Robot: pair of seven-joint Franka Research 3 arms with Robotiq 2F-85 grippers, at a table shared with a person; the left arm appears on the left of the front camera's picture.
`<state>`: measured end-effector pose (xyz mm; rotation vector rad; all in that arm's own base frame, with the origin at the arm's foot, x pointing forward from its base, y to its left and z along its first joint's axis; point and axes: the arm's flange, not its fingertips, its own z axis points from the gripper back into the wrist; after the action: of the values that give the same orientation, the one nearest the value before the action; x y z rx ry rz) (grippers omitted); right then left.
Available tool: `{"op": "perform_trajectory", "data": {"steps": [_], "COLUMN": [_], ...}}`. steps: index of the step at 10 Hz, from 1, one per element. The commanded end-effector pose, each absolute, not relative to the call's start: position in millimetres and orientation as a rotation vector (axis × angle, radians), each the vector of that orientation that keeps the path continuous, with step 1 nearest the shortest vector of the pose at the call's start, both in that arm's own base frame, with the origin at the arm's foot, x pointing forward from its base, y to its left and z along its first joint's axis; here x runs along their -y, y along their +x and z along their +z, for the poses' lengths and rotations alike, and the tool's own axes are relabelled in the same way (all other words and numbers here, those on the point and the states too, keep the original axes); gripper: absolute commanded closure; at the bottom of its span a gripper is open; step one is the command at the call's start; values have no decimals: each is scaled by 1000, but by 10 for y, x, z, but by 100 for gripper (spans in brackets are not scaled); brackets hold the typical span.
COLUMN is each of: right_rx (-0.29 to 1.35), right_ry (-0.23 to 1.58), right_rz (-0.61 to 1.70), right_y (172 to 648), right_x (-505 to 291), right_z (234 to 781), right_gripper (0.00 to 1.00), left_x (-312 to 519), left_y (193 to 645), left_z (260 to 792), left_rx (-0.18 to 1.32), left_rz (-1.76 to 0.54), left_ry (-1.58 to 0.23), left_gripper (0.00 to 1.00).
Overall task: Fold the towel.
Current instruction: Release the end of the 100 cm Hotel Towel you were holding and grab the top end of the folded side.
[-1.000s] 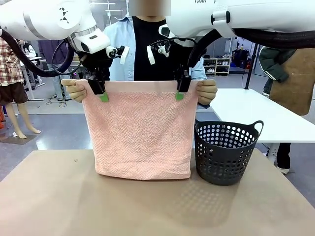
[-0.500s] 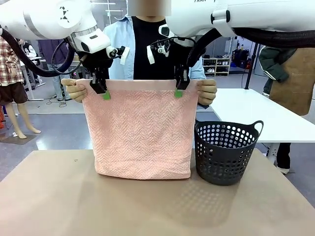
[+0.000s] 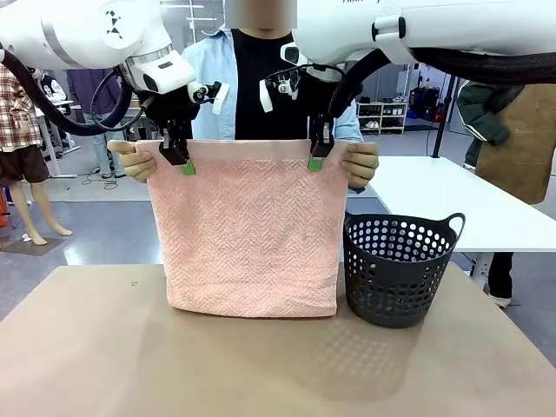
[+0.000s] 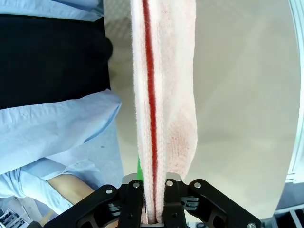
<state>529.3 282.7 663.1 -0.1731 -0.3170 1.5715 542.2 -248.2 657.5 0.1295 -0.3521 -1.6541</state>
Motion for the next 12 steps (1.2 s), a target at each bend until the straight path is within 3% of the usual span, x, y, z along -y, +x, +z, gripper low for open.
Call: {"op": "perform_trajectory", "data": {"steps": [1,12], "right_rx": [310,317], "right_ry": [-147,-173], "right_rz": [1538,1571], "right_y": [5323,5293], "right_x": [-2816,-2827], "right_z": [6641,6631], "right_gripper": [100,100], "left_x": [2426,2482], "left_y": [5443,5422], "left_z": [6593,6575], "left_rx": [334,352], "left_rz": [-1701,-1654], "left_ry": [133,129], "left_gripper": [100,100]}}
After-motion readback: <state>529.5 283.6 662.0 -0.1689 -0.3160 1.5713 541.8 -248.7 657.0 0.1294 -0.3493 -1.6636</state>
